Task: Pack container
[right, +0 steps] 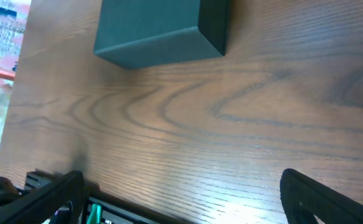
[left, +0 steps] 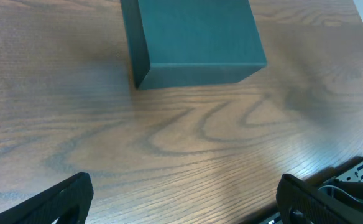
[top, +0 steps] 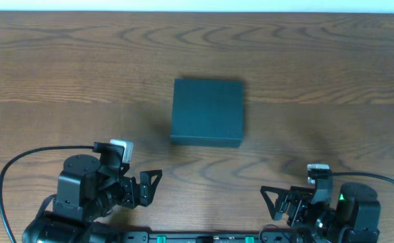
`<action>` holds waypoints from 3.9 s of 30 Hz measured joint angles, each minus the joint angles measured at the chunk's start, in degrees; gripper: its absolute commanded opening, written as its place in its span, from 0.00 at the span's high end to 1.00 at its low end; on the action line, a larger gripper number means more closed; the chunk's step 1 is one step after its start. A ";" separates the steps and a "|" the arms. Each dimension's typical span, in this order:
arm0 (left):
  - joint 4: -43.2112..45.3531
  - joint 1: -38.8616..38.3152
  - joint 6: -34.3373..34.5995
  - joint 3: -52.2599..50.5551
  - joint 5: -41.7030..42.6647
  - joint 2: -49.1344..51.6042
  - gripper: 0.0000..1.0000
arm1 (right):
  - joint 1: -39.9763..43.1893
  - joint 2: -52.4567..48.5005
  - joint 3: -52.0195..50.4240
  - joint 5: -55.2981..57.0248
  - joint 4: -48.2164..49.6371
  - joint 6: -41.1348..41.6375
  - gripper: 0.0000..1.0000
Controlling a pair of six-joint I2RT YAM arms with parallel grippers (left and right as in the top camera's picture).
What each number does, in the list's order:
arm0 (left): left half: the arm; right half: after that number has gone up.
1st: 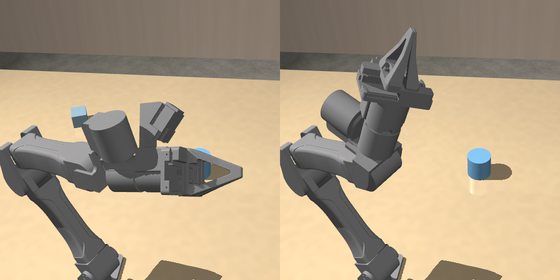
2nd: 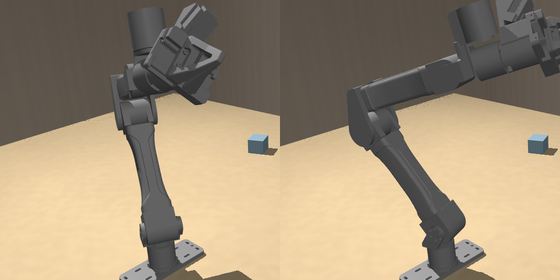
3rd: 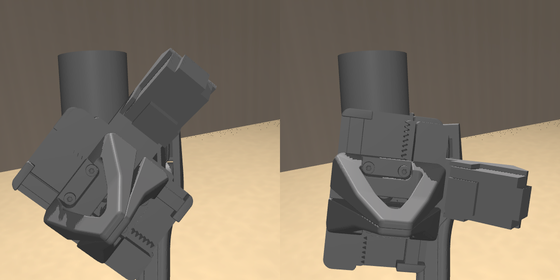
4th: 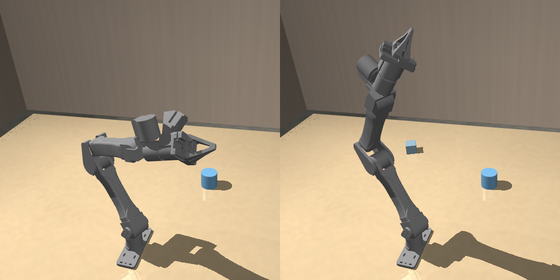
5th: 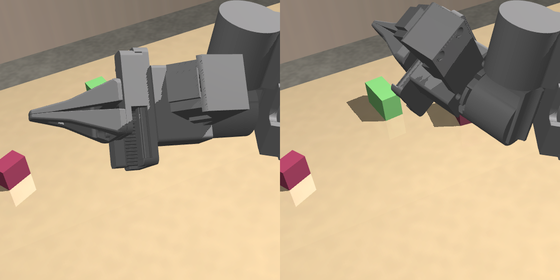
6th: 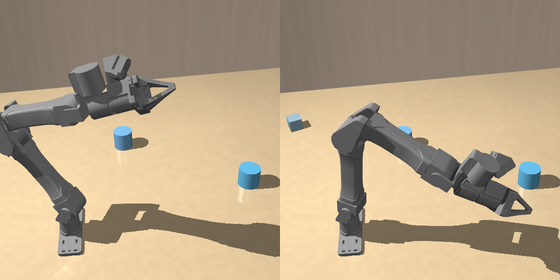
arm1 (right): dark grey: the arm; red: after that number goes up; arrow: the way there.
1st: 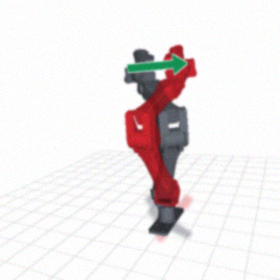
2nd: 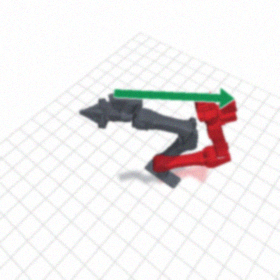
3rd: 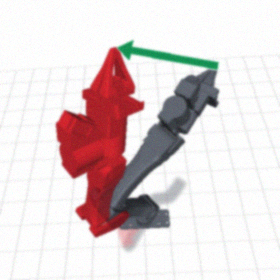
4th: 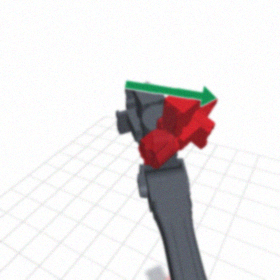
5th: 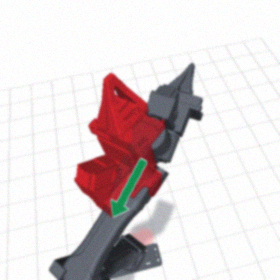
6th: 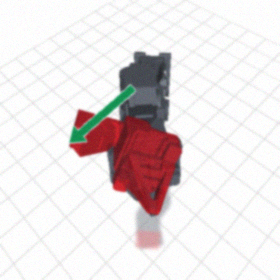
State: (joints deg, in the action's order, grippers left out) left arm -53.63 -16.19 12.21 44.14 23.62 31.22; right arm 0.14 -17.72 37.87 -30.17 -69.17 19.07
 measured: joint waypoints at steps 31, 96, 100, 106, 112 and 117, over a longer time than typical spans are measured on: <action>14.01 18.08 -14.38 -27.06 -22.49 -25.07 0.05 | 0.00 0.00 -0.09 0.00 -0.04 0.04 0.01; 14.71 18.25 -18.47 -34.49 -22.99 -30.53 0.05 | -5.44 7.06 -2.78 6.80 17.66 -12.68 0.01; 14.71 18.25 -18.49 -34.49 -22.99 -30.56 0.05 | -9.40 12.74 -6.40 8.90 18.45 -21.84 0.01; 14.69 18.25 -18.49 -34.49 -22.99 -30.58 0.05 | -13.29 16.90 -14.14 13.66 19.15 -26.67 0.01; 14.69 18.25 -18.47 -34.49 -22.99 -30.60 0.05 | -16.35 17.00 -21.59 14.60 21.70 -27.32 0.01; 14.69 18.25 -18.49 -34.49 -22.99 -30.60 0.05 | -17.84 17.00 -26.16 14.23 21.84 -27.32 0.01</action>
State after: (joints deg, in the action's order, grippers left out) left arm -38.94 2.07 -6.28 9.65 0.62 0.62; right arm -17.69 -0.71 11.70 -15.94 -47.33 -8.25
